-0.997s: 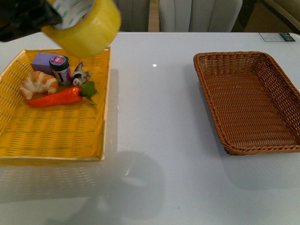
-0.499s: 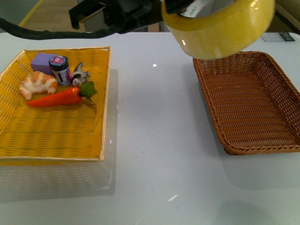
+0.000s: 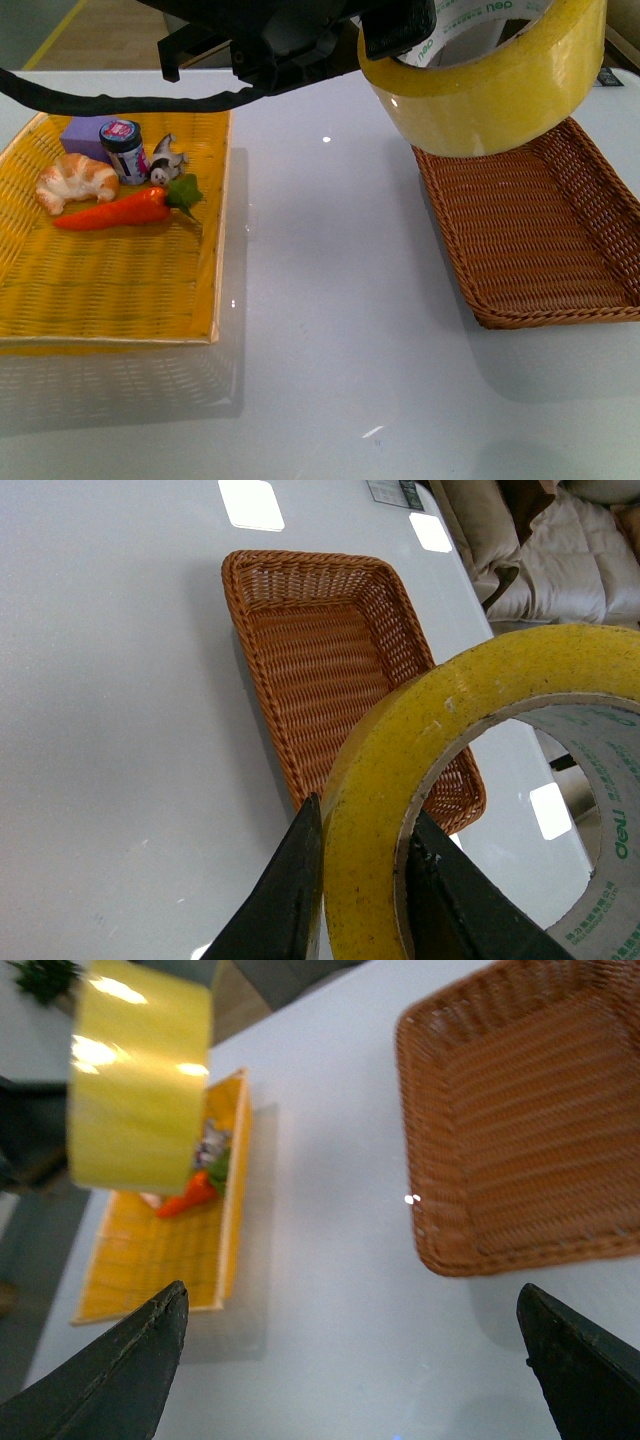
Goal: Move tape to another basket
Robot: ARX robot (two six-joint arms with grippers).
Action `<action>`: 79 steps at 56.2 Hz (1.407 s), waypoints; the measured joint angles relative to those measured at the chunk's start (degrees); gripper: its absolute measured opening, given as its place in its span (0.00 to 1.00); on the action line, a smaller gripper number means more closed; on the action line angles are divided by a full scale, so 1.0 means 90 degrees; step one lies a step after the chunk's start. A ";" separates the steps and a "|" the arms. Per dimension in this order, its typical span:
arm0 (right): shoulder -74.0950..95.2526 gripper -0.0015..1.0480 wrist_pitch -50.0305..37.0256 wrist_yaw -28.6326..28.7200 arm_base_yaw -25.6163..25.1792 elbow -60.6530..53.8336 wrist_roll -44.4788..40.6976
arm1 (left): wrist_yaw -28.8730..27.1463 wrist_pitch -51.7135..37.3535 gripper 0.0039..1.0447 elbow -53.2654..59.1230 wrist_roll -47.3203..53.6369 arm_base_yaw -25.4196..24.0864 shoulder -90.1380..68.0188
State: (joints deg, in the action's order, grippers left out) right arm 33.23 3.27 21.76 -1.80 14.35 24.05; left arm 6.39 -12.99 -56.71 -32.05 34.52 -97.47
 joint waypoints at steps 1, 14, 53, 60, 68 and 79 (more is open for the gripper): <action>0.0187 0.91 -0.0214 0.0131 0.0010 0.0053 0.0080 | 0.0000 0.0002 0.15 0.0010 0.0010 -0.0002 0.0000; 0.2171 0.91 -0.1855 0.0821 0.0454 0.0634 0.0255 | 0.0117 0.0039 0.15 0.0056 0.0138 -0.0002 0.0022; 0.4777 0.91 -0.3755 0.1741 0.0923 0.1872 0.1253 | 0.0313 0.0085 0.14 0.0056 0.0202 -0.0061 0.0036; 0.4891 0.90 -0.3597 0.1719 0.0933 0.1882 0.1224 | 0.0328 0.0085 0.14 0.0056 0.0202 -0.0063 0.0046; 0.4974 0.70 -0.3594 0.1715 0.0952 0.1872 0.1229 | 0.0340 0.0085 0.14 0.0056 0.0202 -0.0063 0.0049; 0.4974 0.48 -0.3677 0.1761 0.0991 0.1870 0.1389 | 0.0350 0.0085 0.14 0.0056 0.0223 -0.0063 0.0049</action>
State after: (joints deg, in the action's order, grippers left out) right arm 78.00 -29.82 37.60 7.11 31.18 36.56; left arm 9.54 -12.23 -56.21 -30.04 33.95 -97.03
